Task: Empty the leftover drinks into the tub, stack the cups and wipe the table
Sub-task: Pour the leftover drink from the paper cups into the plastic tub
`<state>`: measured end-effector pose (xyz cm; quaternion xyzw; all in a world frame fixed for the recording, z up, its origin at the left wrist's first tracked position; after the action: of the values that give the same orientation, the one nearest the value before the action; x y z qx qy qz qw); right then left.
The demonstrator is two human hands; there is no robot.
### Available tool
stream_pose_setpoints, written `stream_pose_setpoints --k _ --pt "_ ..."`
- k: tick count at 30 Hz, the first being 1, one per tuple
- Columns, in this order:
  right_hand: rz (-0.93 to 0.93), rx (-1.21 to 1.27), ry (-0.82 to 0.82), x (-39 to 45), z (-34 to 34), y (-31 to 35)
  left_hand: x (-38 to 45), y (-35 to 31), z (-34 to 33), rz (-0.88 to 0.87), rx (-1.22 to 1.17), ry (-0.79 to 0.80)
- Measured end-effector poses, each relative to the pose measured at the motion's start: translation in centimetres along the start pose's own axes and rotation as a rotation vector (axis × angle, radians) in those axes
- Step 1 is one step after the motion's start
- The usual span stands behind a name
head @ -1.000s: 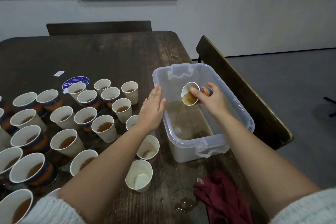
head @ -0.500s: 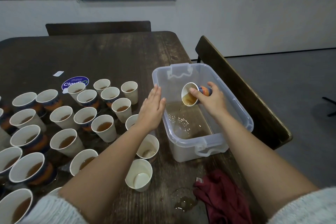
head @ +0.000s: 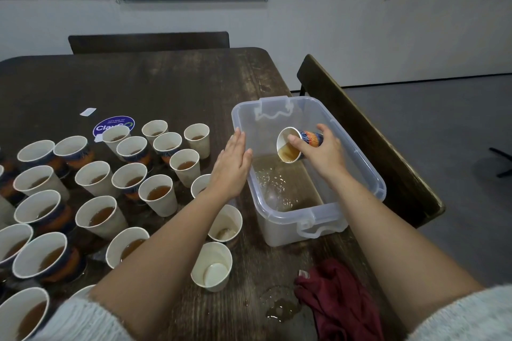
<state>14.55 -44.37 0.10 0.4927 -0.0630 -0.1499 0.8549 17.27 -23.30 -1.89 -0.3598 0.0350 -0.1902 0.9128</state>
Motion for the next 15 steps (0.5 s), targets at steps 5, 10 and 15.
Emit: stream_pose_setpoints --k 5,10,15 --pt "0.004 -0.014 -0.003 -0.05 0.01 0.09 0.05 0.06 -0.03 -0.001 -0.002 -0.002" --pt "0.010 -0.059 -0.023 -0.07 0.11 0.31 0.02 0.01 0.03 -0.009 -0.010 -0.006" --pt "0.021 -0.076 -0.030 -0.12 0.11 0.36 0.04 -0.06 -0.04 -0.010 -0.011 -0.010"
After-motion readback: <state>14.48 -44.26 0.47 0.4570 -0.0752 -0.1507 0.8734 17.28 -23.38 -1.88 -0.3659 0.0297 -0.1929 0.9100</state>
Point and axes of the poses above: each hand's wrist, its own x-axis towards the middle knuckle, its own z-axis out of the back of the hand, y = z × x, the point moved 6 cm from there along x, towards the middle knuckle, and after that the axes turned 6 degrees about y, right-handed, at the moved point
